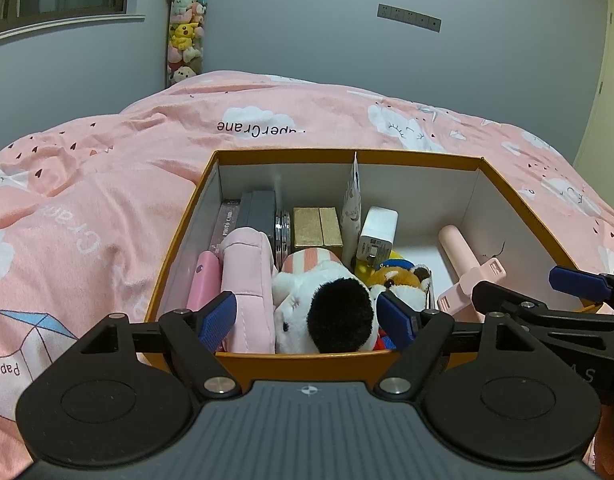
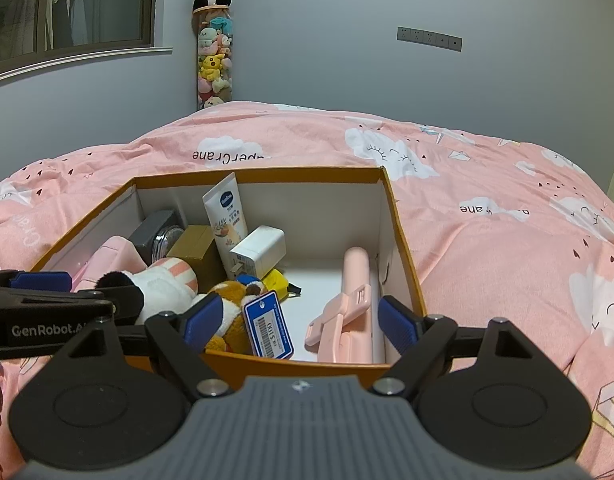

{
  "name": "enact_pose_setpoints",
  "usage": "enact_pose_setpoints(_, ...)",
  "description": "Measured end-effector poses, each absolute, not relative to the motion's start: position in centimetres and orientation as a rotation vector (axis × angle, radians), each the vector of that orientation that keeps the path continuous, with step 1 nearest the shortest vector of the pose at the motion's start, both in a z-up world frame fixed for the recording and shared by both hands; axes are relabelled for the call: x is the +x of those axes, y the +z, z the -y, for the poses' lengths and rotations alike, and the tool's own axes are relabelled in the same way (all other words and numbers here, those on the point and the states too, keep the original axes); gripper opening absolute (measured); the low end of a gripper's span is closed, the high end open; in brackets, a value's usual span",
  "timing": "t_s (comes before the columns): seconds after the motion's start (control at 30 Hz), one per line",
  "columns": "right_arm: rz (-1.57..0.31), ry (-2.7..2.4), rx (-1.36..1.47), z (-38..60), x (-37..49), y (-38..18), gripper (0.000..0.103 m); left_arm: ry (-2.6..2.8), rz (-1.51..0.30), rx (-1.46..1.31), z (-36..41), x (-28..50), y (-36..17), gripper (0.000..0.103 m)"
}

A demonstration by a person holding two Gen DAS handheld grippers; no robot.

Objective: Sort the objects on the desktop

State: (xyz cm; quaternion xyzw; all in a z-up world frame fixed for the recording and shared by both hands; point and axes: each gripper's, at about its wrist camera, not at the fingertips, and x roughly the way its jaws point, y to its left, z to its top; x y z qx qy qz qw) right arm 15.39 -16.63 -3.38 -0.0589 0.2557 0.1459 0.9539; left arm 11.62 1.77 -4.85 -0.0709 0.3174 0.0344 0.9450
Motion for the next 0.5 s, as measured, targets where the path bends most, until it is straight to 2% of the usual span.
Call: enact_pose_setpoints(0.5,-0.520,0.295,-0.119,16.61,15.38,-3.39,0.085,0.069,-0.655,-0.144,-1.70,11.67,-4.87,0.091)
